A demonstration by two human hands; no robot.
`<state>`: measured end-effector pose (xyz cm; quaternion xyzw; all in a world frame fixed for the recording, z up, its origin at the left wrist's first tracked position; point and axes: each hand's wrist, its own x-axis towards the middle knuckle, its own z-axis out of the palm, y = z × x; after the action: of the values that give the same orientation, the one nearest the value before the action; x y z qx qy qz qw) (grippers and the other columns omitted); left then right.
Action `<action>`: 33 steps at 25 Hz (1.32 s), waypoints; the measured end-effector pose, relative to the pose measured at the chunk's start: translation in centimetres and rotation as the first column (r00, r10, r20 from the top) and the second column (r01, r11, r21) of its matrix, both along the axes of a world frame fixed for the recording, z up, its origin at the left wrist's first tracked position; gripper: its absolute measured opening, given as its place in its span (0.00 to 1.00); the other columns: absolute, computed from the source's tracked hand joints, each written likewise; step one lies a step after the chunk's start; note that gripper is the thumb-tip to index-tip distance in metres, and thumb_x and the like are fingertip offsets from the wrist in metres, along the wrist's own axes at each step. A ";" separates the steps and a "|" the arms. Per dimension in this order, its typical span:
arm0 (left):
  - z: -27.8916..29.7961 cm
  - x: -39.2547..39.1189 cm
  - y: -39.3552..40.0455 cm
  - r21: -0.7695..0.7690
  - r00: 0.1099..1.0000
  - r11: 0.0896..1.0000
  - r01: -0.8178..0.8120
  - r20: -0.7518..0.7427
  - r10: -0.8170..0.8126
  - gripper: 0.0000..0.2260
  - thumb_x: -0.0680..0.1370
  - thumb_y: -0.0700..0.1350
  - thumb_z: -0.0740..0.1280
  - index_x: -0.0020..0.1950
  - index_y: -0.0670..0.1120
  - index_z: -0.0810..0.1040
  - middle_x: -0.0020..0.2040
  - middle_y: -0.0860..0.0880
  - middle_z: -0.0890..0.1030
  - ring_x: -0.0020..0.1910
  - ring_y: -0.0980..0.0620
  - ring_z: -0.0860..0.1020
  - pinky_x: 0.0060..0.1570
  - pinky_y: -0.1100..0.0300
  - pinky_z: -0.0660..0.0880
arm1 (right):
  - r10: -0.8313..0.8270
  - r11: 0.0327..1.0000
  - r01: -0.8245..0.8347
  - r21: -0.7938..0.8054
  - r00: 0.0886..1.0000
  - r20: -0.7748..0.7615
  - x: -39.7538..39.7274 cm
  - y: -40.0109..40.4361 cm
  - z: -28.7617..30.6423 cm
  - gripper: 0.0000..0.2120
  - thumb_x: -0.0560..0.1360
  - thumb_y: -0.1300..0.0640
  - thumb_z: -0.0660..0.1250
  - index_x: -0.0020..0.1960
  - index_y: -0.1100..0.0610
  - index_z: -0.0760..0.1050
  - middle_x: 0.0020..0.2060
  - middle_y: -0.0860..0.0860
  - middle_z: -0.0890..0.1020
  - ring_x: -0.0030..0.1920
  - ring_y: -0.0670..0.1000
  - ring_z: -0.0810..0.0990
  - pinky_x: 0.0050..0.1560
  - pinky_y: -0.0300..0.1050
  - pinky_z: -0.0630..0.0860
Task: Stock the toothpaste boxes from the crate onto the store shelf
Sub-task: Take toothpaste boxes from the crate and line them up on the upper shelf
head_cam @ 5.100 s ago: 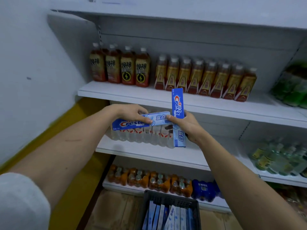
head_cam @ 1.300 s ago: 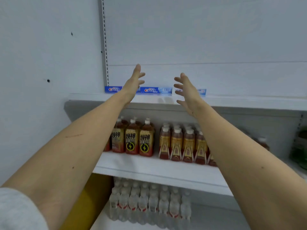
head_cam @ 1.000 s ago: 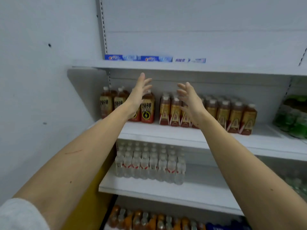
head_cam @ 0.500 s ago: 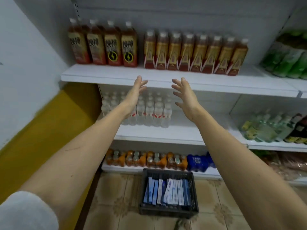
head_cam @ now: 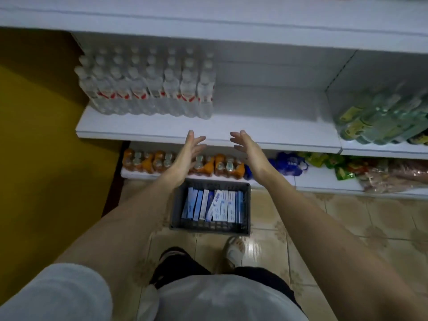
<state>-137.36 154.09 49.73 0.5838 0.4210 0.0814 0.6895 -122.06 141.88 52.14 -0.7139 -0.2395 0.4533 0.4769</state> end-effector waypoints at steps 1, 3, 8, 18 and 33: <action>-1.3 0.2 -0.2 -0.028 1.000 1.000 0.010 -0.018 -0.011 0.31 0.80 0.67 0.42 0.74 0.54 0.67 0.74 0.50 0.69 0.75 0.49 0.64 0.75 0.44 0.56 | -0.008 0.999 0.006 -0.038 0.999 -0.047 0.3 -0.3 -1.7 0.25 0.82 0.39 0.47 0.73 0.48 0.67 0.67 0.46 0.74 0.66 0.48 0.71 0.71 0.53 0.63; -4.3 0.7 0.0 -0.089 0.997 0.996 0.000 -0.072 -0.006 0.30 0.80 0.67 0.44 0.74 0.53 0.68 0.73 0.50 0.70 0.74 0.50 0.66 0.74 0.44 0.57 | -0.053 0.993 0.037 -0.115 0.990 -0.133 0.8 -0.6 -5.5 0.25 0.82 0.39 0.48 0.72 0.48 0.68 0.65 0.46 0.75 0.65 0.49 0.72 0.71 0.52 0.63; -12.9 -0.3 0.8 -0.199 0.963 0.978 -0.068 -0.271 0.012 0.30 0.81 0.66 0.45 0.73 0.52 0.69 0.74 0.49 0.70 0.74 0.49 0.65 0.71 0.48 0.57 | -0.161 0.954 0.075 -0.291 0.946 -0.283 -0.4 -0.7 -15.6 0.27 0.82 0.39 0.49 0.75 0.51 0.65 0.72 0.51 0.70 0.72 0.53 0.67 0.73 0.56 0.60; -44.3 -4.6 0.4 -0.156 0.831 0.953 -0.261 -0.539 0.139 0.17 0.80 0.40 0.66 0.69 0.41 0.72 0.64 0.44 0.75 0.58 0.48 0.75 0.47 0.66 0.72 | -0.175 0.819 -0.092 -0.567 0.900 -0.399 -7.9 2.9 -46.0 0.18 0.81 0.43 0.58 0.65 0.53 0.73 0.63 0.51 0.75 0.60 0.52 0.73 0.63 0.47 0.67; -73.1 -4.8 4.3 0.164 0.721 0.979 -0.124 -0.663 0.202 0.27 0.69 0.36 0.74 0.66 0.40 0.69 0.64 0.41 0.77 0.63 0.43 0.76 0.60 0.46 0.76 | 0.136 0.741 -0.045 -0.670 0.987 0.085 -14.1 8.8 -73.9 0.11 0.78 0.60 0.63 0.56 0.63 0.78 0.50 0.60 0.83 0.50 0.60 0.81 0.44 0.45 0.75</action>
<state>-142.14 158.40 -23.39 0.5703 0.6872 -0.0530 0.4469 -136.19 150.68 -21.75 -0.8520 -0.1266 0.4847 0.1521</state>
